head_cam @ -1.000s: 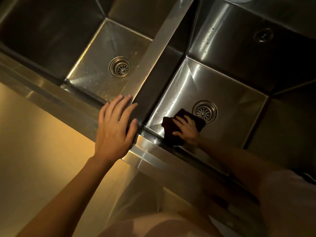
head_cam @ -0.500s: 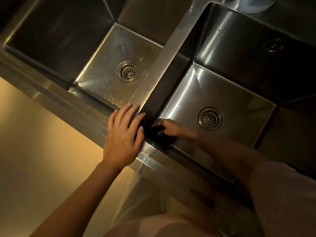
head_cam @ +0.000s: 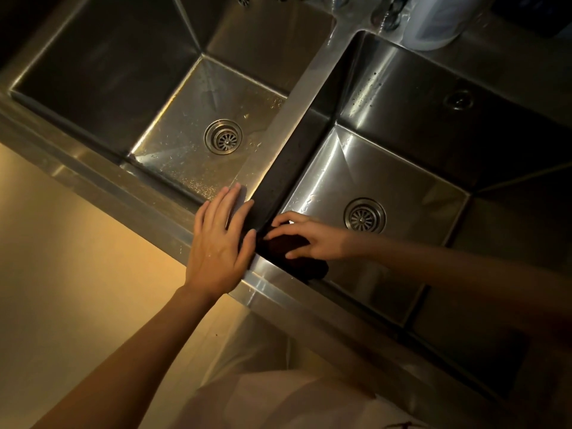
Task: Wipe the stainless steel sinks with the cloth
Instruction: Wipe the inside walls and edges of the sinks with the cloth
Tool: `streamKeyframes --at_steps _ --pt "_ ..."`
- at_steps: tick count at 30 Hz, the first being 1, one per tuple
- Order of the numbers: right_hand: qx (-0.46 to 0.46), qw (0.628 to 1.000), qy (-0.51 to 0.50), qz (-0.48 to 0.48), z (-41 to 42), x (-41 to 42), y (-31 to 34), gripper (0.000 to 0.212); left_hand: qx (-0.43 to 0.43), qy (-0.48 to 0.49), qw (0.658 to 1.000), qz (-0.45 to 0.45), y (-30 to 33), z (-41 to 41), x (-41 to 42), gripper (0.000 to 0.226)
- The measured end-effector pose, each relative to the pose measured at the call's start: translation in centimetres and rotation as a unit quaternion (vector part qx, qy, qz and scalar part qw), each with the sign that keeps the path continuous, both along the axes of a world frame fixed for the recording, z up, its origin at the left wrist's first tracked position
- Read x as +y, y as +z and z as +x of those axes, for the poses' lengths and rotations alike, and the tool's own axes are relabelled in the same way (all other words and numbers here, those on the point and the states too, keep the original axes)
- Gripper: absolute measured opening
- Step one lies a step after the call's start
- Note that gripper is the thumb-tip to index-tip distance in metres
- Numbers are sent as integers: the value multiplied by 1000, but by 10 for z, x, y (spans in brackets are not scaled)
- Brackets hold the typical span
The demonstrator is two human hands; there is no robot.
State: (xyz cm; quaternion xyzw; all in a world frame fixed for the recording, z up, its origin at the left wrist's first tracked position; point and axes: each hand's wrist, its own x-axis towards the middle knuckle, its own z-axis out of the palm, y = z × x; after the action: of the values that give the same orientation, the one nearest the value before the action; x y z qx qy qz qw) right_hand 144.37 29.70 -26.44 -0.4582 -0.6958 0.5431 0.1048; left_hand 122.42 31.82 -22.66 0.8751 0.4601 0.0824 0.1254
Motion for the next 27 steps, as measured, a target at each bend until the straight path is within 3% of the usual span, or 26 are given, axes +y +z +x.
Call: streamKeyframes --at_steps 6,20,27 --pt "14 998 15 57 9 -9 24 51 -5 -6 1000 -8 1 1 0 60" --pt "-136 987 -33 -76 -31 31 -134 54 -1 -13 1000 -2 -3 1 2 58" --pt "-141 987 -32 -66 -30 29 -123 51 19 -19 1000 -8 0 1 2 53"
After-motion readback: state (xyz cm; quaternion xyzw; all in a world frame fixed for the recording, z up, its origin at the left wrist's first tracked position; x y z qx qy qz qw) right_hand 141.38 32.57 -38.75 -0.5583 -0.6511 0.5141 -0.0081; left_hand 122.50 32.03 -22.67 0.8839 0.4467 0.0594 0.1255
